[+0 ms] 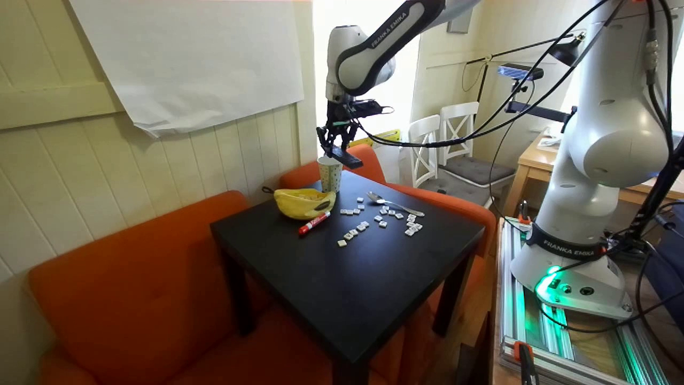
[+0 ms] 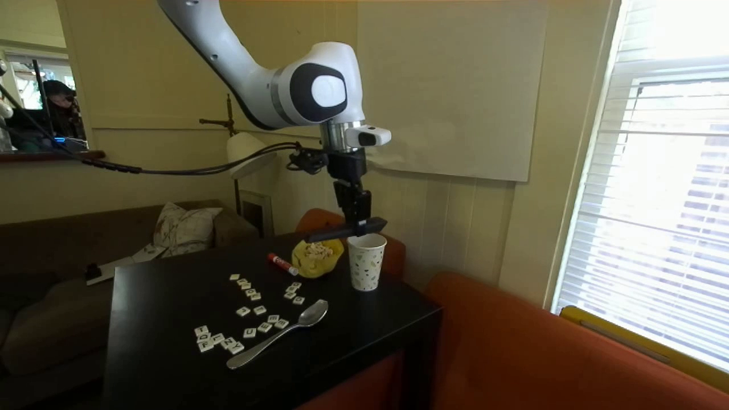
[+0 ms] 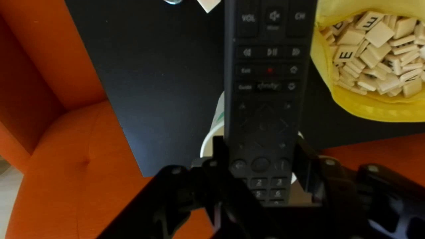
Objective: Move the remote to the right
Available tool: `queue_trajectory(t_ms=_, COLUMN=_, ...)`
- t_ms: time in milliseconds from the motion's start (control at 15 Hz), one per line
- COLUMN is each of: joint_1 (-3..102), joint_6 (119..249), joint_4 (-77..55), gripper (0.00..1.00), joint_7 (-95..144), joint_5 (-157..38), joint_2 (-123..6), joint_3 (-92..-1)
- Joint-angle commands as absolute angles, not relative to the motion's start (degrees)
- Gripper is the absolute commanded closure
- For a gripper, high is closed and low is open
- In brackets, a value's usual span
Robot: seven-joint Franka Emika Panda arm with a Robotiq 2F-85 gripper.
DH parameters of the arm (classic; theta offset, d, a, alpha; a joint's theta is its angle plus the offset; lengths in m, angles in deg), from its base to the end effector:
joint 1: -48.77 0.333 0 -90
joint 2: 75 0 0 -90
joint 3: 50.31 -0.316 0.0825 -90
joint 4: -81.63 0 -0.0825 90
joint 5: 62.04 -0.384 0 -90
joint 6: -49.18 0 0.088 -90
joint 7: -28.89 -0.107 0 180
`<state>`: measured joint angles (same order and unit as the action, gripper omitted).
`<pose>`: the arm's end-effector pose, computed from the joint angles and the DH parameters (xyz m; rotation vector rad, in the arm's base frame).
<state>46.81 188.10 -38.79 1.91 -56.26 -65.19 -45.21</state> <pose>0.5804 -0.0712 0.3532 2.9683 -0.7906 0.2532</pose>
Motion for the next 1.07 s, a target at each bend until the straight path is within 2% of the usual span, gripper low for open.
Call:
queue_trajectory(t_ms=0, joint_1=45.6, joint_6=185.0, joint_4=-38.3, gripper=0.74, joint_7=4.3, joint_5=-60.9, joint_2=-66.3, joint_3=-44.6)
queue_trajectory(t_ms=400, joint_1=43.5, joint_6=186.6, joint_4=-38.4, gripper=0.74, joint_7=7.6, joint_5=-64.2, joint_2=-65.9, joint_3=-43.2)
queue_trajectory(t_ms=467, joint_1=44.3, joint_6=186.7, joint_4=-38.6, gripper=0.49, joint_7=6.2, joint_5=-62.2, joint_2=-65.4, joint_3=-43.1)
queue_trajectory(t_ms=867, joint_1=43.8, joint_6=186.7, joint_4=-38.6, gripper=0.49, joint_7=6.2, joint_5=-62.3, joint_2=-65.4, joint_3=-42.8)
queue_trajectory(t_ms=933, joint_1=43.8, joint_6=186.7, joint_4=-38.6, gripper=0.74, joint_7=6.2, joint_5=-62.3, joint_2=-65.4, joint_3=-42.8)
queue_trajectory(t_ms=1000, joint_1=43.5, joint_6=185.4, joint_4=-37.6, gripper=0.74, joint_7=7.3, joint_5=-62.1, joint_2=-64.9, joint_3=-42.6)
